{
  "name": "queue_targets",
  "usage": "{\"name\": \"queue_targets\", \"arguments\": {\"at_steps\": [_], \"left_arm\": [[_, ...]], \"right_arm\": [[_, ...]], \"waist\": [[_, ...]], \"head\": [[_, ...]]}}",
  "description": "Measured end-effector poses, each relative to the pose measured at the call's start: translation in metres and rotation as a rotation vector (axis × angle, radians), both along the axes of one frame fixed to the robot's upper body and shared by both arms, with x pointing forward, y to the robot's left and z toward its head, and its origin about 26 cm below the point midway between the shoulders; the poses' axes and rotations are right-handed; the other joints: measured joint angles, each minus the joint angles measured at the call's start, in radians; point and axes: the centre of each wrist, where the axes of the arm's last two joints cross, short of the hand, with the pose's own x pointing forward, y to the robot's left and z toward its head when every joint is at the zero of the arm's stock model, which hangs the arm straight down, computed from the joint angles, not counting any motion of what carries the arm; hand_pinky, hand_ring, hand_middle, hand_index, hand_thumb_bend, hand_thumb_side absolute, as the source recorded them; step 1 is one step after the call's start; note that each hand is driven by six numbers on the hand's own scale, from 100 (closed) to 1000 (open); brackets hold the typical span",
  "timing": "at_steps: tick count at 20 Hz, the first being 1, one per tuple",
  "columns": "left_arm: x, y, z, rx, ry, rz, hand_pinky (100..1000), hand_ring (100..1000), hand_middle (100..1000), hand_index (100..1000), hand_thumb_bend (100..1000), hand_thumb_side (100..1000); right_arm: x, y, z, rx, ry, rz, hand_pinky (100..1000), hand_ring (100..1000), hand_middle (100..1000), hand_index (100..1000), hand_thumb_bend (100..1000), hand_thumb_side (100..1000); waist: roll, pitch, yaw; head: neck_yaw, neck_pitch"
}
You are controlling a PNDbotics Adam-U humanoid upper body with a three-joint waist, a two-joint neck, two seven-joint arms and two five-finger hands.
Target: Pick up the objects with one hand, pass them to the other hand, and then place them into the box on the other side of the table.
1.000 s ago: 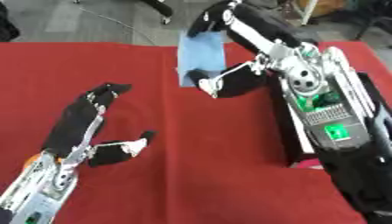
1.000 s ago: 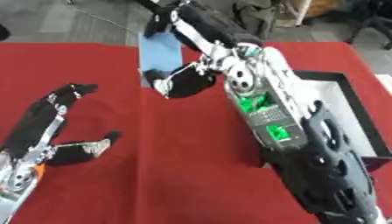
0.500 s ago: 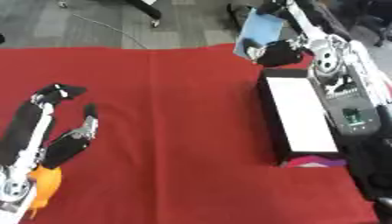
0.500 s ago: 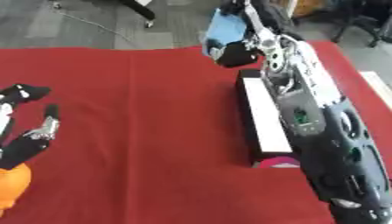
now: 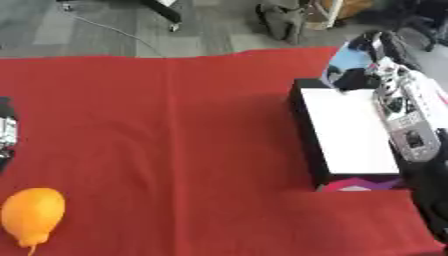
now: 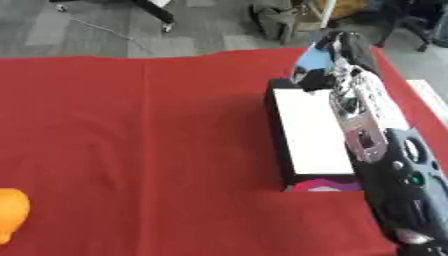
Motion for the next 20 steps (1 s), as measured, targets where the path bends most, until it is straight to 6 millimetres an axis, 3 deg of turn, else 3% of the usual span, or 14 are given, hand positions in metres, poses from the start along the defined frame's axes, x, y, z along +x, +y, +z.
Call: {"name": "queue_targets", "arguments": {"at_steps": [4,6,9,10,11,15,20], "left_arm": [[-0.006,0.011,0.003,-0.068,-0.039,0.065,761,684,644,776,100,802],[-0.008,0.015,0.003,-0.09,-0.051,0.088,761,684,644,776,100,801],[-0.01,0.018,0.004,-0.111,-0.066,0.112,762,685,645,777,100,799],[-0.01,0.019,0.005,-0.115,-0.071,0.118,762,685,645,777,100,798],[-0.011,0.02,0.005,-0.118,-0.074,0.123,763,685,645,777,100,797],[-0.011,0.022,0.006,-0.124,-0.08,0.138,764,685,644,778,100,798],[-0.012,0.021,0.006,-0.126,-0.084,0.141,764,686,644,779,100,792]], "right_arm": [[-0.001,-0.018,-0.013,0.012,0.03,-0.08,830,708,397,551,100,100],[-0.001,-0.024,-0.02,0.018,0.054,-0.104,830,750,512,655,100,100],[0.001,-0.031,-0.029,0.028,0.099,-0.123,886,909,820,848,133,100],[0.002,-0.034,-0.034,0.028,0.124,-0.126,896,932,850,870,166,176],[0.003,-0.036,-0.037,0.025,0.147,-0.126,913,977,911,929,204,425],[0.005,-0.041,-0.041,-0.011,0.194,-0.15,937,1000,982,971,169,585],[0.002,-0.042,-0.036,-0.059,0.181,-0.207,938,1000,1000,979,181,550]], "waist": [[0.0,0.0,0.001],[0.0,0.0,0.003],[0.001,0.0,0.006],[0.001,0.0,0.007],[0.001,0.0,0.007],[0.001,0.0,0.01],[0.001,0.0,0.012]], "head": [[0.019,0.0],[0.028,0.0],[0.037,0.0],[0.039,0.0],[0.042,0.0],[0.055,0.0],[0.067,0.0]]}}
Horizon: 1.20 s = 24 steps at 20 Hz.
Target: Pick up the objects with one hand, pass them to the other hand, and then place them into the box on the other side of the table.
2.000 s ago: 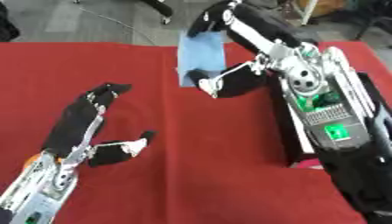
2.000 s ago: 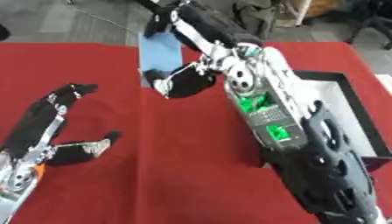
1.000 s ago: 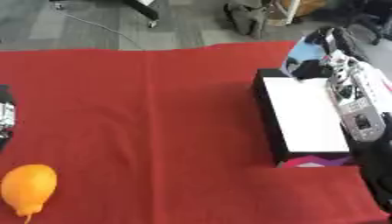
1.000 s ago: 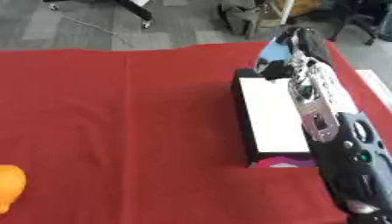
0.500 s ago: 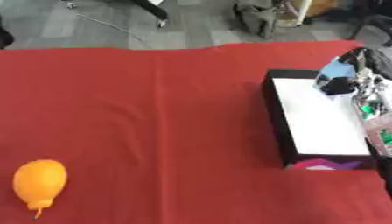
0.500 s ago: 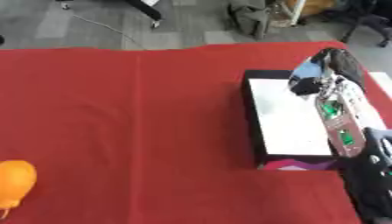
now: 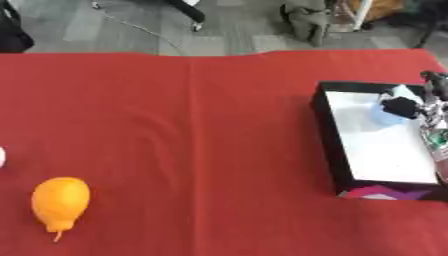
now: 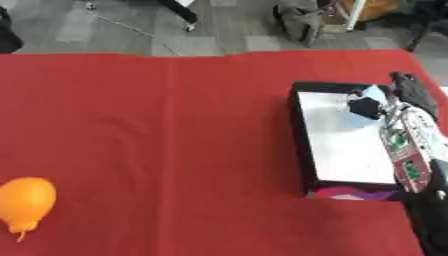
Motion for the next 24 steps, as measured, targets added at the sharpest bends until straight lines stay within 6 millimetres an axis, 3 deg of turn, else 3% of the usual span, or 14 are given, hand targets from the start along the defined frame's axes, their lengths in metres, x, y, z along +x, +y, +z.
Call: {"name": "queue_targets", "arguments": {"at_steps": [3,4,5,6,8,10,11,13,14,15,22,24], "left_arm": [[0.0,0.0,0.0,0.0,0.0,0.004,765,686,644,778,100,791],[0.0,0.0,0.0,0.0,0.0,0.005,766,686,644,779,100,790],[0.0,0.0,0.0,0.001,-0.001,0.006,766,686,644,779,100,790],[0.0,0.0,0.0,0.002,-0.001,0.007,765,685,643,779,100,788],[0.0,0.0,0.0,0.004,-0.002,0.009,765,685,642,777,100,787],[0.0,0.0,0.001,0.005,-0.003,0.011,766,686,642,777,100,784],[0.0,0.0,0.001,0.005,-0.003,0.013,766,687,642,777,100,782],[0.0,0.0,0.001,0.01,-0.003,0.018,766,688,642,779,100,781],[0.0,0.001,0.002,0.013,-0.001,0.02,767,692,650,792,100,777],[0.0,0.001,0.002,0.018,0.006,0.023,767,696,658,805,100,756],[0.012,0.019,0.018,0.203,0.264,0.065,828,775,749,878,100,628],[0.019,0.028,0.023,0.264,0.394,0.056,854,803,773,890,193,593]], "right_arm": [[-0.003,0.002,0.005,-0.017,-0.027,-0.017,936,1000,1000,979,208,464],[-0.004,0.003,0.007,-0.021,-0.037,-0.02,939,1000,1000,980,241,369],[-0.004,0.004,0.009,-0.023,-0.045,-0.022,939,1000,1000,980,241,369],[-0.005,0.005,0.01,-0.024,-0.049,-0.025,933,1000,1000,970,266,290],[-0.005,0.006,0.012,-0.024,-0.059,-0.029,914,1000,971,945,216,276],[-0.007,0.009,0.016,-0.023,-0.088,-0.022,895,987,915,915,100,336],[-0.01,0.012,0.02,-0.017,-0.119,-0.002,886,972,894,901,100,469],[-0.018,0.022,0.031,0.016,-0.21,0.082,882,962,882,895,100,485],[-0.022,0.027,0.036,0.039,-0.261,0.133,884,966,882,898,100,628],[-0.025,0.031,0.04,0.069,-0.312,0.19,888,971,888,905,100,680],[-0.037,0.057,0.052,0.239,-0.558,0.51,888,966,882,898,100,563],[-0.039,0.062,0.052,0.252,-0.576,0.548,887,964,879,895,100,559]], "waist": [[0.0,0.0,0.001],[0.0,0.0,0.002],[0.0,0.0,0.002],[-0.001,0.0,0.002],[-0.001,0.0,0.003],[-0.001,0.0,0.003],[0.0,0.0,0.003],[0.0,0.0,0.004],[0.001,0.0,0.005],[0.001,0.0,0.006],[0.006,-0.005,0.01],[0.007,-0.008,0.011]], "head": [[0.005,0.0],[0.007,0.0],[0.008,0.0],[0.008,0.0],[0.009,-0.001],[0.017,-0.001],[0.023,-0.001],[0.038,-0.001],[0.044,-0.001],[0.049,-0.001],[0.064,0.0],[0.067,0.0]]}}
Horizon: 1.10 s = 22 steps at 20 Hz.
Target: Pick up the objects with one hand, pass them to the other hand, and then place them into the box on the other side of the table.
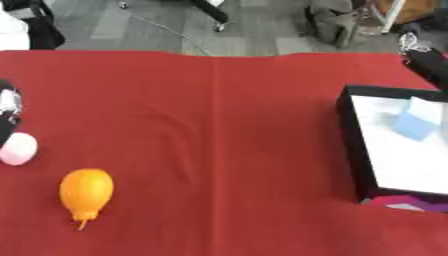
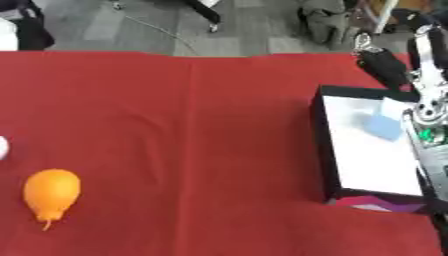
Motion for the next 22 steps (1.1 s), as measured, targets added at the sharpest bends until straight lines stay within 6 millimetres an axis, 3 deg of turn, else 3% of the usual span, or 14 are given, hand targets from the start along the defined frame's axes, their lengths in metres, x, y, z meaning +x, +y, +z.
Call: {"name": "queue_targets", "arguments": {"at_steps": [6,11,15,18,22], "left_arm": [[0.025,0.026,0.005,0.144,0.385,0.012,880,836,794,903,366,432],[0.048,0.043,0.008,0.253,0.524,0.133,882,841,793,896,371,363],[0.063,0.052,0.009,0.287,0.594,0.184,894,852,787,874,310,258],[0.074,0.059,0.009,0.269,0.665,0.173,901,860,784,873,223,121],[0.087,0.069,0.007,0.243,0.739,0.163,906,866,786,881,203,100]], "right_arm": [[-0.001,0.005,-0.001,-0.007,-0.002,0.033,888,961,876,892,100,565],[-0.001,0.005,-0.001,-0.008,0.004,0.033,888,959,872,888,100,573],[-0.001,0.006,-0.002,-0.009,0.007,0.032,888,955,867,885,100,581],[-0.001,0.006,-0.002,-0.007,0.006,0.029,888,954,865,883,100,581],[0.0,0.006,-0.002,-0.006,0.002,0.025,888,951,860,881,100,581]], "waist": [[0.003,-0.002,-0.003],[0.003,-0.006,-0.008],[0.004,-0.006,-0.012],[0.005,-0.006,-0.013],[0.005,-0.006,-0.017]], "head": [[0.007,0.001],[0.026,0.001],[0.045,0.002],[0.05,0.005],[0.056,0.01]]}}
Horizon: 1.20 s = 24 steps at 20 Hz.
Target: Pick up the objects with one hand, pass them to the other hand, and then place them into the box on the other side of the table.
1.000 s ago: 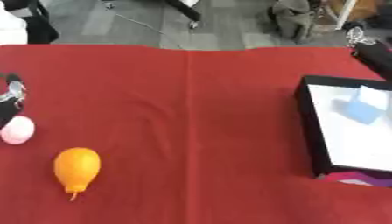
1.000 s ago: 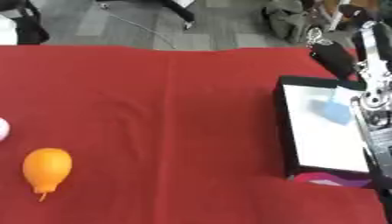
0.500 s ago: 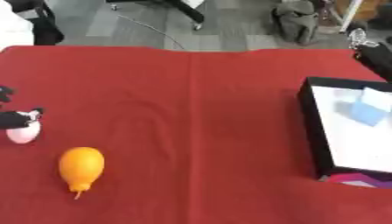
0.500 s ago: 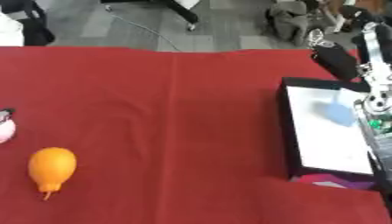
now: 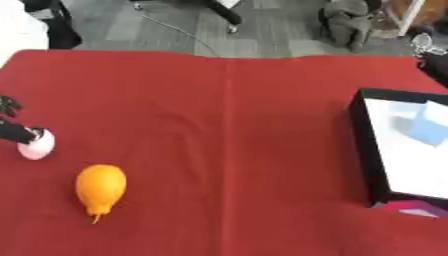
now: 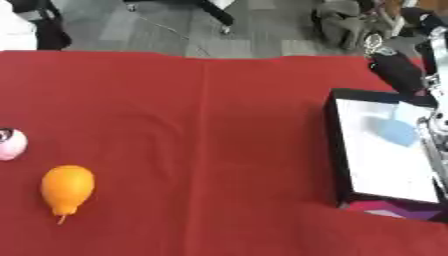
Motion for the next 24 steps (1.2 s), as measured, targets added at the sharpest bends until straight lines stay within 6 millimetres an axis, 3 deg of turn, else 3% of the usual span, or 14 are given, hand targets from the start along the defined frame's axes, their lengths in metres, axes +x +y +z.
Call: {"name": "queue_targets", "arguments": {"at_steps": [3,5,6,10,14,17,24], "left_arm": [[0.007,0.005,-0.002,-0.011,0.034,0.015,913,871,786,895,229,109],[0.011,0.006,-0.007,-0.021,0.055,0.018,926,876,781,894,303,196],[0.013,0.005,-0.008,-0.028,0.061,0.013,931,877,777,890,390,293],[0.014,0.004,-0.003,-0.073,0.055,-0.027,936,873,765,873,402,388],[0.013,0.004,0.015,-0.113,0.016,-0.07,942,881,772,876,416,386],[0.009,0.008,0.025,-0.099,0.027,-0.093,960,900,787,883,511,389],[0.009,0.015,0.022,-0.002,0.178,-0.171,1000,930,789,895,517,327]], "right_arm": [[0.0,0.0,0.0,0.001,-0.002,0.001,888,949,858,879,100,579],[0.0,0.001,-0.001,0.002,-0.003,0.003,888,948,855,878,100,577],[0.0,0.002,-0.001,0.002,-0.002,0.005,888,947,854,878,100,577],[0.0,0.002,-0.001,0.004,-0.001,0.006,887,944,852,876,100,578],[0.0,0.002,-0.002,0.006,0.001,0.005,887,943,850,875,100,578],[0.0,0.002,-0.003,0.007,0.005,0.004,887,940,846,873,100,576],[0.0,0.003,-0.003,0.008,0.003,0.01,886,937,844,872,100,586]], "waist": [[0.0,0.0,-0.003],[-0.002,0.0,-0.005],[-0.003,0.0,-0.006],[-0.006,0.0,-0.006],[-0.004,0.0,-0.006],[0.0,0.0,-0.005],[0.003,0.0,-0.006]], "head": [[0.005,0.0],[0.008,0.001],[0.008,0.001],[0.008,0.001],[0.007,0.001],[0.007,0.002],[0.007,0.008]]}}
